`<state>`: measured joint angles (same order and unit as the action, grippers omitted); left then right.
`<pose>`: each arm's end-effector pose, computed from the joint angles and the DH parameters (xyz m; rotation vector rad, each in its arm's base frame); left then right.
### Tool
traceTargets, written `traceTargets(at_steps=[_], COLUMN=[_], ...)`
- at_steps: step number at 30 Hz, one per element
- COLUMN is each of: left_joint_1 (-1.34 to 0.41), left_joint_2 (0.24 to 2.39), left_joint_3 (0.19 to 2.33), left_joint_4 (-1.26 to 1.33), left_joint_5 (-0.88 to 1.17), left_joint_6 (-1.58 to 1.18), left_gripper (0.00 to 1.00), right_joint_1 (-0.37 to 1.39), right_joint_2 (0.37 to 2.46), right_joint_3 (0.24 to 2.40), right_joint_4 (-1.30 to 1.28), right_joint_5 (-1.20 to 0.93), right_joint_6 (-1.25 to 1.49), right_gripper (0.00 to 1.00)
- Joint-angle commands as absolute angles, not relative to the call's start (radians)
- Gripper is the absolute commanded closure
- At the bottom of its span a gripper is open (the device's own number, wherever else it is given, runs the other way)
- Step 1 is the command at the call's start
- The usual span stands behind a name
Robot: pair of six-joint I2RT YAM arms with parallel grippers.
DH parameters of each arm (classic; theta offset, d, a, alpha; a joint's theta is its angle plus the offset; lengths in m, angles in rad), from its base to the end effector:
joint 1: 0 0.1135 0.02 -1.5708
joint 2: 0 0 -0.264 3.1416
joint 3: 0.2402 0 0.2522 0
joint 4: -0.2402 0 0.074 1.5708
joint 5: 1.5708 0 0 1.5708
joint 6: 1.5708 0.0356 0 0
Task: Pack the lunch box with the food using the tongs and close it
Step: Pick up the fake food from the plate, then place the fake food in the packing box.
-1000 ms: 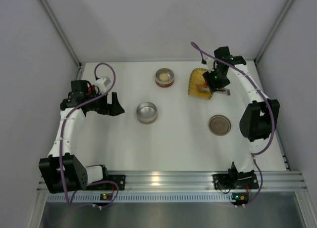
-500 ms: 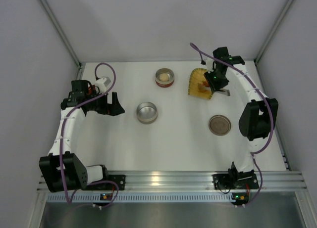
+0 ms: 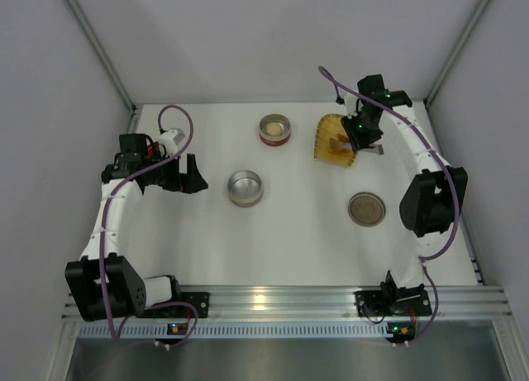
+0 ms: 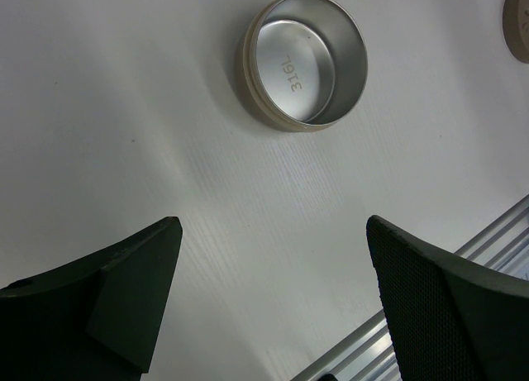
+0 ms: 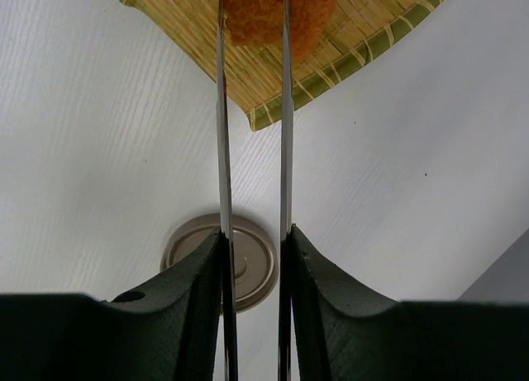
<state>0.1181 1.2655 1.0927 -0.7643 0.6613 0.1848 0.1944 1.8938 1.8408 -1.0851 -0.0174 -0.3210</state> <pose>0.2535 0.0081 0.3000 0.3415 2.3316 -0.6788 0.3899 0.0774 0.3113 -0.6953 2.6179 -0.0142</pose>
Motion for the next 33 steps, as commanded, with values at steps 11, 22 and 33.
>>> traceTargets(at_steps=[11, 22, 33], left_joint_1=[0.124, 0.129, 0.285], left_joint_2=[1.249, 1.255, 1.333], left_joint_3=[1.114, 1.140, 1.178], left_joint_4=[-0.758, -0.755, -0.821], left_joint_5=[0.678, 0.719, 0.881], left_joint_6=[0.189, 0.146, 0.179], left_gripper=[0.02, 0.02, 0.02], right_joint_1=[0.204, 0.274, 0.498], right_joint_2=[1.772, 1.661, 1.632], right_joint_3=[1.910, 1.818, 1.753], right_joint_4=[-1.066, -1.048, -0.988], right_joint_5=[-0.097, -0.347, -0.394], right_joint_6=[-0.318, -0.364, -0.368], right_gripper=[1.00, 1.00, 1.00])
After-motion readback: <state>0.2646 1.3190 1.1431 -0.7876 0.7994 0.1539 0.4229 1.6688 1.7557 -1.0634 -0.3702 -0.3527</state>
